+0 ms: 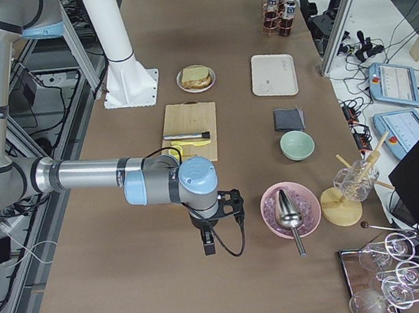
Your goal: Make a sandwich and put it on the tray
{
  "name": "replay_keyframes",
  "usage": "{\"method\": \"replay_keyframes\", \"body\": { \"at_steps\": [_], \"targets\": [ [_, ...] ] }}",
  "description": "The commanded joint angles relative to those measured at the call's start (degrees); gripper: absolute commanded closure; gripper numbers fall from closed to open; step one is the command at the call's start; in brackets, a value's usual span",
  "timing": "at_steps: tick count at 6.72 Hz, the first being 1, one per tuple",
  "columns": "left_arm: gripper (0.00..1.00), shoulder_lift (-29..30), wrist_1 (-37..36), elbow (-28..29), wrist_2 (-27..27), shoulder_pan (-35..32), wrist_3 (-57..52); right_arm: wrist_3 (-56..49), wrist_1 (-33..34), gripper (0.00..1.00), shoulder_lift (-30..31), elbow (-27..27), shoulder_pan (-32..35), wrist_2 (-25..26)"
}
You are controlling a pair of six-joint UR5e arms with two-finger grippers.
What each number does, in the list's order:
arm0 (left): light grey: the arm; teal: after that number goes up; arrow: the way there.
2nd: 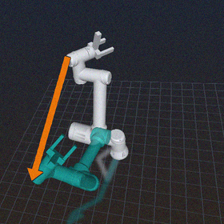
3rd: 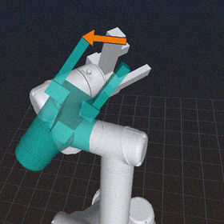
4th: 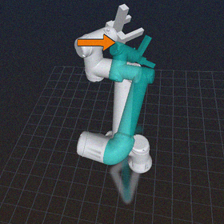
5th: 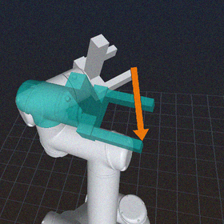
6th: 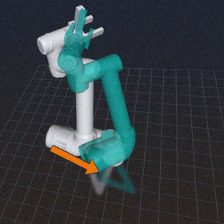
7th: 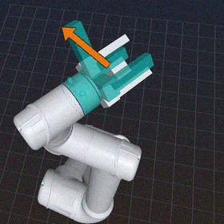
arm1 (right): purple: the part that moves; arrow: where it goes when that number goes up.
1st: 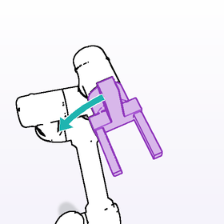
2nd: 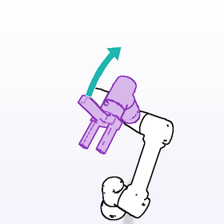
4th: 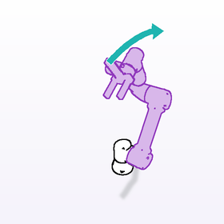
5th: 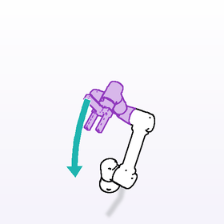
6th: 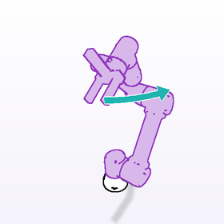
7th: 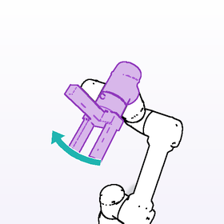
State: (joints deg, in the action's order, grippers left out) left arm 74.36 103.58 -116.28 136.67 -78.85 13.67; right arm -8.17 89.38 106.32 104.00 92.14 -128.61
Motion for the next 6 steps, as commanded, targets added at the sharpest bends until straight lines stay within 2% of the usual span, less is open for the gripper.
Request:
{"method": "replay_keyframes", "body": {
  "at_steps": [1, 2, 3, 5, 6],
  "targets": [
    [0.02, -0.4, 0.0, 0.0, -0.7, 0.0, -0.6, -1.1, 0.9, 0.00, -0.4, -0.1, 0.9, 0.2],
    [0.02, 0.0, -0.2, -0.4, -0.6, 0.4, 0.2, -1.1, 0.9, 0.00, -0.1, 0.0, 0.9, 0.1],
    [0.02, 3.6, -0.2, -1.0, -0.3, 4.1, 6.2, -1.1, 0.9, 0.00, 0.4, 0.0, 0.9, -0.1],
    [0.02, 13.6, -0.1, -3.3, -1.2, 17.6, 30.5, -1.2, 0.8, 0.00, 0.8, -0.1, 1.0, -0.3],
    [0.03, 18.1, -0.2, -3.1, -6.4, 24.6, 36.6, -1.2, 0.9, 0.00, 0.9, -0.3, 1.0, -0.4]
  ]
}}
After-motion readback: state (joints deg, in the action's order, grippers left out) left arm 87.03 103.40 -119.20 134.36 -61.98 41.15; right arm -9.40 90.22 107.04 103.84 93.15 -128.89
